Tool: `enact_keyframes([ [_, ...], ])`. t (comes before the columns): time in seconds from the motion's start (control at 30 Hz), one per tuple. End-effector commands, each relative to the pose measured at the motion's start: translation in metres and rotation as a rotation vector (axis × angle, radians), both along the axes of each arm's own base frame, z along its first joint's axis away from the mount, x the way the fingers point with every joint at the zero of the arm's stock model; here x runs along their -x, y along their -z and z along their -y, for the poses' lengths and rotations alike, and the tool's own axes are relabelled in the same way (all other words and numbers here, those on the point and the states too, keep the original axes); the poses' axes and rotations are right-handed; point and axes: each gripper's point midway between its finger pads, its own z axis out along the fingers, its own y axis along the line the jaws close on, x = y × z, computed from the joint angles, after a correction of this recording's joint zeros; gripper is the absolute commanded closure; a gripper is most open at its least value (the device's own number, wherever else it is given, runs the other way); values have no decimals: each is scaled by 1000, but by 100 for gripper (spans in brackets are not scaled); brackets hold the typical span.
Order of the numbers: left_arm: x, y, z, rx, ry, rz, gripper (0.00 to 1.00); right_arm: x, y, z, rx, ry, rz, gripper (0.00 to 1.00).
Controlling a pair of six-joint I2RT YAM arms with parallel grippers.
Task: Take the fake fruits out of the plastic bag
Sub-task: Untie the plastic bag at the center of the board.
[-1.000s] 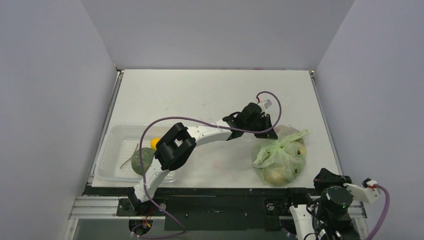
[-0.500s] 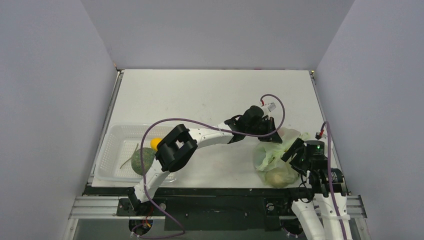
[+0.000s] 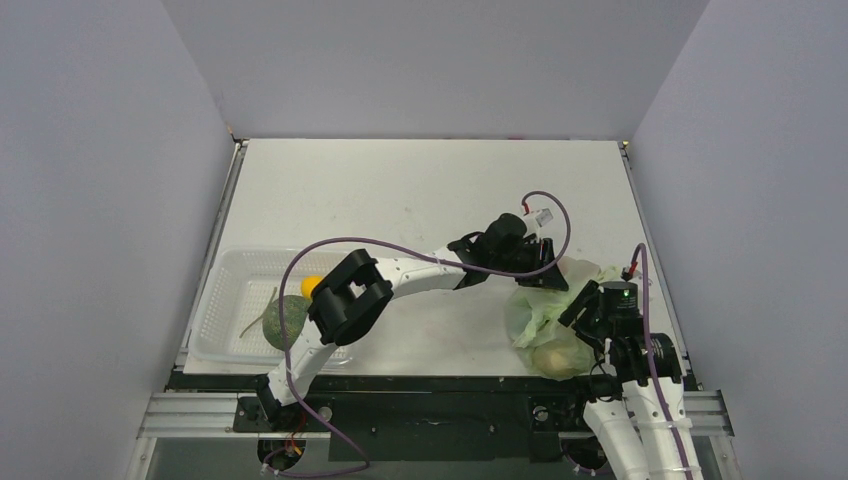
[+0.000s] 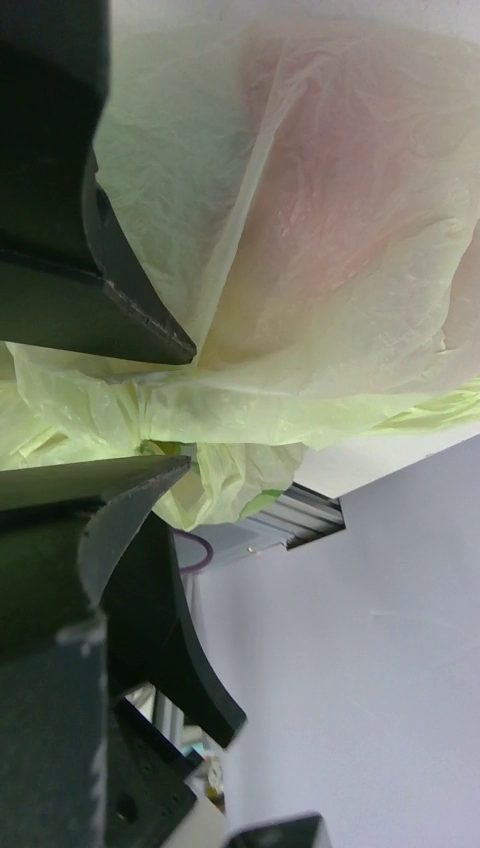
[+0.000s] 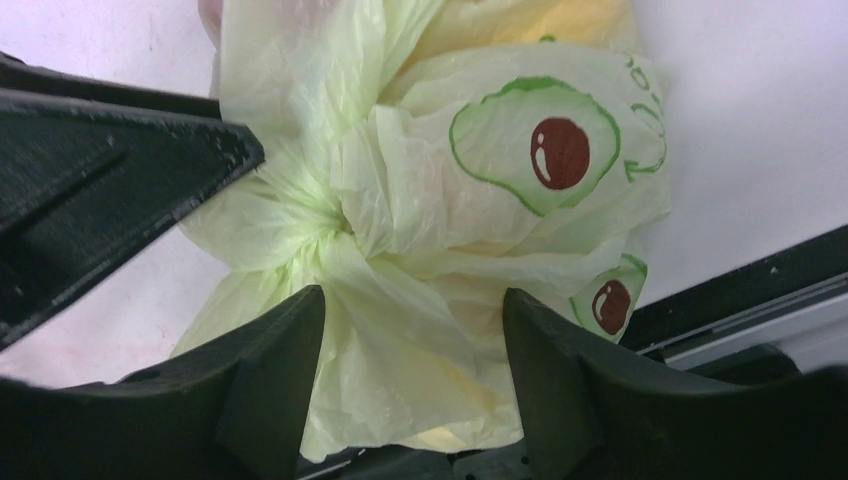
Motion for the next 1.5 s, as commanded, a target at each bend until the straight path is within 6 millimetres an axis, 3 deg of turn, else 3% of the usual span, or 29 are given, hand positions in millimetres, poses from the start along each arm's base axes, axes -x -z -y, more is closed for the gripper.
enact_keyframes([
  [0.0,2,-48,0,23,13,120,60,-18,-13,4,2,44,101,54],
  [0.03,4,-53,4,30,20,128,59,-18,-13,3,-3,43,106,55],
  [0.07,7,-40,4,-7,29,113,60,-18,-13,3,-5,42,107,55],
  [0.1,8,-41,7,-6,32,116,62,-17,-11,3,-4,43,105,55],
  [0.2,9,-27,11,-48,32,110,75,-19,-11,3,-9,43,107,53],
  [0.4,9,-33,12,-49,32,136,100,-19,2,1,-8,38,33,46],
  [0.5,8,-35,12,-47,32,144,100,-19,10,-4,-32,31,-14,47],
  [0.67,-5,-30,6,-98,-5,162,100,-8,27,-8,-46,23,-103,57],
  [0.9,-18,-27,-3,-118,-42,181,100,0,25,-3,-48,65,-56,47],
  [1.07,-22,-22,-6,-152,-63,184,100,1,34,0,-29,73,-72,48],
  [1.27,-30,-19,-13,-178,-130,187,100,-3,31,10,-35,192,-20,61],
  [1.33,-32,-17,-16,-191,-154,183,100,-1,25,19,-37,278,34,71],
  [1.47,-41,-14,-24,-217,-226,181,100,-1,7,36,-66,451,175,100],
])
